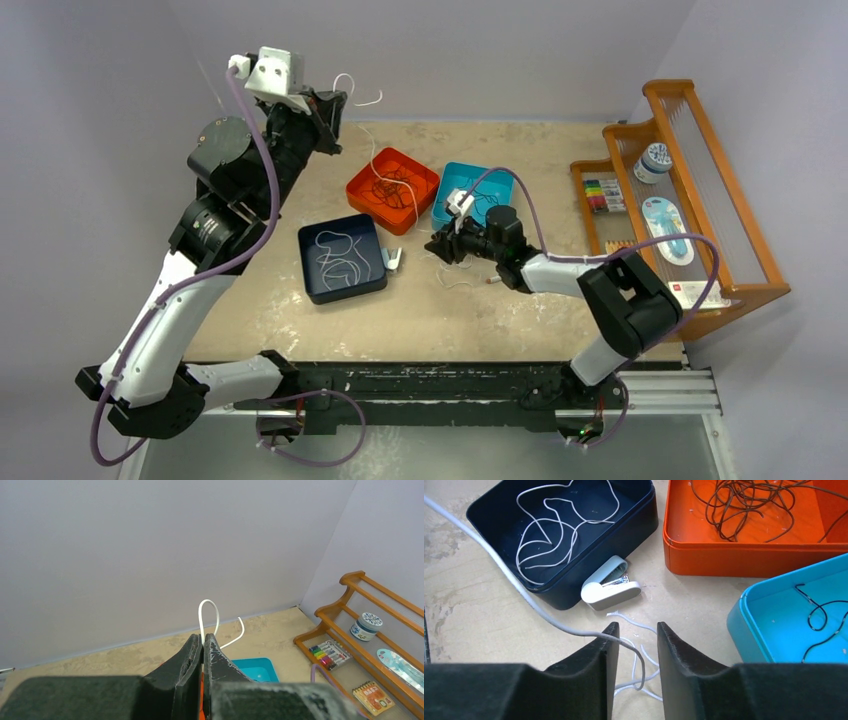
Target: Untangle the cables
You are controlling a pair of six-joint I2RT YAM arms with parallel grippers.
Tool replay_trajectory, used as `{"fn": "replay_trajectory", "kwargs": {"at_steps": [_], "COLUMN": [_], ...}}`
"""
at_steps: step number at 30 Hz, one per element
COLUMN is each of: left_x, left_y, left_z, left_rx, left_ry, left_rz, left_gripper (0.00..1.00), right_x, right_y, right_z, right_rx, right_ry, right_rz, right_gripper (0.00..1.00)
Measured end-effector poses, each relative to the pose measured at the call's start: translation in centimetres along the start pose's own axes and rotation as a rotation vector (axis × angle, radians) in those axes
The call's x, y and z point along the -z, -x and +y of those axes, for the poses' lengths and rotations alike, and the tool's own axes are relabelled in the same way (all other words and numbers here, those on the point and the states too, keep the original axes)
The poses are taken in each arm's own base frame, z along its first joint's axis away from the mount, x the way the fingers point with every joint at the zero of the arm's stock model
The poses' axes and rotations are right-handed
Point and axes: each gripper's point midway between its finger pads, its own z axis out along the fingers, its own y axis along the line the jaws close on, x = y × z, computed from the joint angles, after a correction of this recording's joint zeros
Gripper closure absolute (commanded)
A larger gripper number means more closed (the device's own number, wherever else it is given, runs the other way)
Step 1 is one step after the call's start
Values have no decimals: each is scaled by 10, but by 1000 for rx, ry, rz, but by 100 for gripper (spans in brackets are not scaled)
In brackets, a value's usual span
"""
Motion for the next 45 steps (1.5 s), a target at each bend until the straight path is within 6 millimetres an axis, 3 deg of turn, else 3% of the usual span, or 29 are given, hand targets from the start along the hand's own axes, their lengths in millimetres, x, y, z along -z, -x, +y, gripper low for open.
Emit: {"fn": "replay_trajectory", "kwargs": {"at_steps": [6, 12, 20, 28, 35, 39, 45], "left_x": [6, 17, 21, 23, 27, 26, 23], "left_y": [2, -4, -51, -74, -72, -80, -111], "left_z": [5, 15, 30, 41, 45, 46, 45], "left_rx": [-13, -22, -29, -36, -33, -32, -27], "left_ry": [18, 56, 130, 186, 207, 213, 215], "left_rz": [-4, 0, 81, 124, 110, 122, 183], "left_gripper": [100, 100, 100, 100, 100, 100, 100], "right_x": [-2, 19, 51, 73, 63, 44, 28], "right_y": [4, 38, 114, 128, 106, 70, 7], "right_z": [-5, -10, -20, -24, -9, -2, -8], "right_rx": [1, 73, 193, 199, 177, 155, 126], "right_ry": [-26, -106, -221, -284, -232, -209, -248], "right_rz": [-16, -41, -28, 85, 171, 277, 472], "right_gripper": [100, 100, 100, 100, 100, 100, 100]}}
